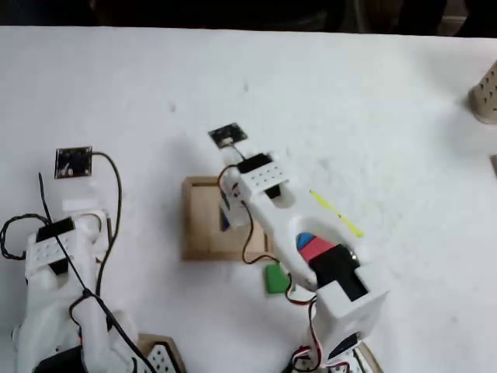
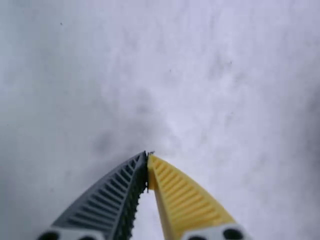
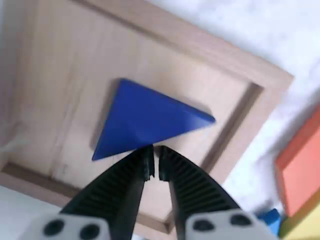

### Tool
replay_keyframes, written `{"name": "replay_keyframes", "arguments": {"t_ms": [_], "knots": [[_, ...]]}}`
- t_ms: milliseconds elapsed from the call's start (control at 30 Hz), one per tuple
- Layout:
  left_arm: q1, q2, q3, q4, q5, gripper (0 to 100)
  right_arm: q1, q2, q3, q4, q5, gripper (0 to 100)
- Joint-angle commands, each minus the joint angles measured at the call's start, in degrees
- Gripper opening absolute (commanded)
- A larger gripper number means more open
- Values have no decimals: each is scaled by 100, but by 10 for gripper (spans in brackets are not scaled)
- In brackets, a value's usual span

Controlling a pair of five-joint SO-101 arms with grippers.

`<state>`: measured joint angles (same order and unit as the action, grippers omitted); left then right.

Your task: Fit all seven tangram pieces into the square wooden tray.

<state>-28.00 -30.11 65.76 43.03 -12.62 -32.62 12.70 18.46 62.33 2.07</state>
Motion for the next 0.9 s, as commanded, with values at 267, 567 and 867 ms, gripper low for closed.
{"name": "replay_keyframes", "arguments": {"t_ms": [267, 567, 867], "knots": [[-31, -154, -9, -167, -44, 20, 75, -251, -132, -426, -211, 19], [-31, -154, 0, -167, -44, 20, 541, -215, -202, -497, -211, 19], [-31, -154, 0, -167, -44, 20, 338, -31, -193, -1007, -255, 19]]}}
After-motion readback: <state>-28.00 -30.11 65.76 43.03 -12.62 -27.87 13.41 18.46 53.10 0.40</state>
